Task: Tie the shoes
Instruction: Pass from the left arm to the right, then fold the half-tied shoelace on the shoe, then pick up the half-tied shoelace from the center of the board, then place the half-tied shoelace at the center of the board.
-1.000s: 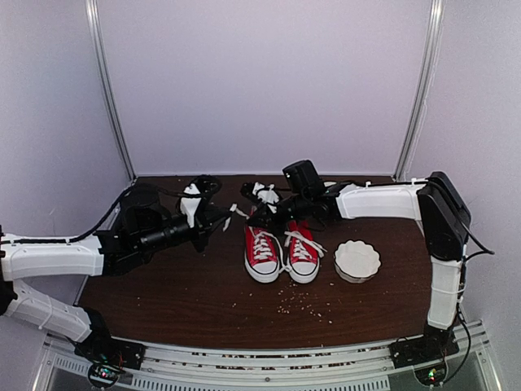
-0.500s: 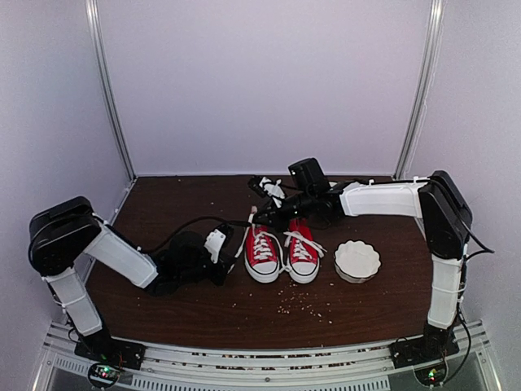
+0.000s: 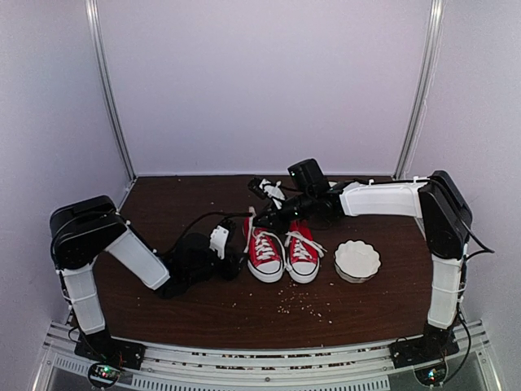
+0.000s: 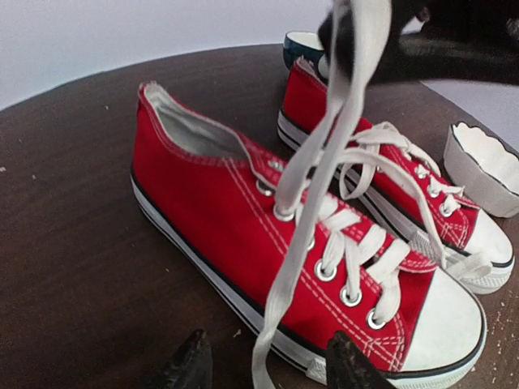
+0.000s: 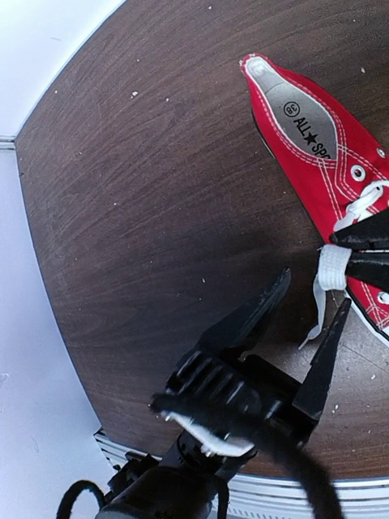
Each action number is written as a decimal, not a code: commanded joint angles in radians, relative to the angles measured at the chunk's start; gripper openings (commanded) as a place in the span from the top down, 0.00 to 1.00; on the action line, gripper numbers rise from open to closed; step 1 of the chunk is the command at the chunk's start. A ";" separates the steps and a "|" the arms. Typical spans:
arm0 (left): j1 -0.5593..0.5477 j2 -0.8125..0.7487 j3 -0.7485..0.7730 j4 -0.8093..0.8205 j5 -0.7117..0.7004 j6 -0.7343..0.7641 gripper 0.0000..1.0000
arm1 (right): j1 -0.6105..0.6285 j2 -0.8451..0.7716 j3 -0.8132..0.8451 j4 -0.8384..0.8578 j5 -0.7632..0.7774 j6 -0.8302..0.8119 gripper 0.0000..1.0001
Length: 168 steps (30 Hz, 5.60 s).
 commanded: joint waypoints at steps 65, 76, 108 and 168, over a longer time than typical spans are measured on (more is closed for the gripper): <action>0.012 0.086 0.189 0.077 0.033 0.044 1.00 | 0.097 -0.259 -0.264 -0.352 0.417 -0.171 0.63; 0.018 0.090 0.204 0.072 0.051 0.071 1.00 | 0.115 -0.163 -0.230 -0.338 0.425 -0.196 0.61; 0.029 0.076 0.174 0.098 0.053 0.070 1.00 | -0.057 -0.275 -0.158 0.045 0.239 0.237 1.00; 0.057 0.092 0.157 0.142 0.065 0.053 1.00 | 0.013 0.001 -0.049 0.290 -0.084 0.364 0.40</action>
